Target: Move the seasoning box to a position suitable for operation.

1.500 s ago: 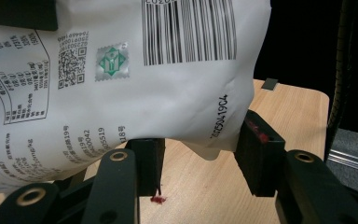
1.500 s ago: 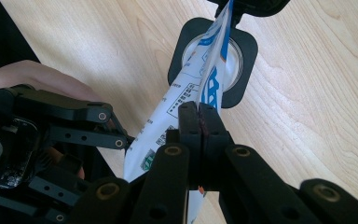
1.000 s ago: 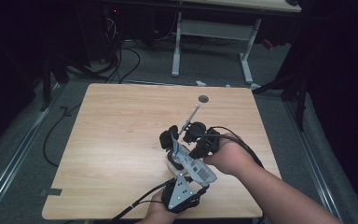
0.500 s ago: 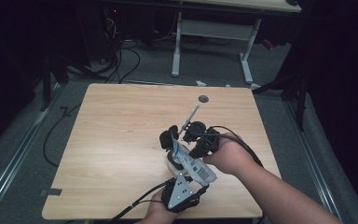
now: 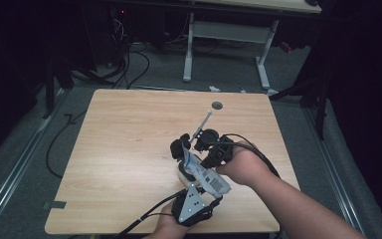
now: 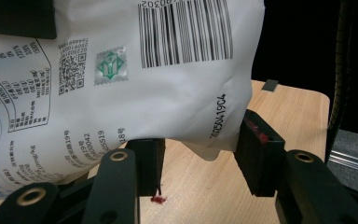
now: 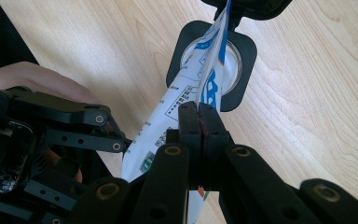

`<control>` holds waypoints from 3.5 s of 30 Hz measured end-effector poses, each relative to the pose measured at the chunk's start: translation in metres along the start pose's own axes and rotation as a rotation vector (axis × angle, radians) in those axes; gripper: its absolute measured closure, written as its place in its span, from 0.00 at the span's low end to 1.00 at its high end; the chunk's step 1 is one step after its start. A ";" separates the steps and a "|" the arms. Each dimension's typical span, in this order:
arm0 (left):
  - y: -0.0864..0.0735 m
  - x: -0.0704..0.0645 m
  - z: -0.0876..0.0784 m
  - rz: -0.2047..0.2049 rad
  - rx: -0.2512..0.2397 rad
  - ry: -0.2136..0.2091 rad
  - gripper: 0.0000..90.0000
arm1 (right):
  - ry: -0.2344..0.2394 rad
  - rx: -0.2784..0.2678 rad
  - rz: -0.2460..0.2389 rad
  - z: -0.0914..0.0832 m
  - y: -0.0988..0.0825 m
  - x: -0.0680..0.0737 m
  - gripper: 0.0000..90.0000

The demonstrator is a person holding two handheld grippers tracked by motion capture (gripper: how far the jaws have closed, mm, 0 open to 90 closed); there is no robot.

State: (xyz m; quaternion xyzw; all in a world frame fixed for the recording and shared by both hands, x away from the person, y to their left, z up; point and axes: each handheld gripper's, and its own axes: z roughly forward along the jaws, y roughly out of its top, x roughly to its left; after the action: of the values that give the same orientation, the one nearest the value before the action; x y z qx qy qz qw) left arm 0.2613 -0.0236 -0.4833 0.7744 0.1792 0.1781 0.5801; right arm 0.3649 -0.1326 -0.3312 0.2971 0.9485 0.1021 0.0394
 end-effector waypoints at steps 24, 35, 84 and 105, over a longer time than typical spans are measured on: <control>0.002 0.000 -0.001 -0.001 -0.010 -0.001 0.62 | -0.006 -0.005 -0.005 -0.002 0.001 0.001 1.00; 0.003 0.000 -0.001 -0.001 -0.012 -0.002 0.62 | -0.005 -0.001 -0.006 -0.001 0.001 0.001 1.00; 0.007 0.004 0.001 -0.007 -0.033 0.001 0.63 | -0.025 -0.002 -0.007 -0.001 0.007 -0.003 1.00; 0.008 0.004 0.000 -0.006 -0.037 0.000 0.63 | -0.027 -0.001 -0.007 -0.002 0.007 -0.003 1.00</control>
State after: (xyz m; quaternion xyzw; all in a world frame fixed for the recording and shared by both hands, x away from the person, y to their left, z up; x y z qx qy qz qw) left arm 0.2652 -0.0235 -0.4751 0.7631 0.1781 0.1798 0.5947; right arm 0.3705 -0.1293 -0.3275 0.2953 0.9489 0.0986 0.0526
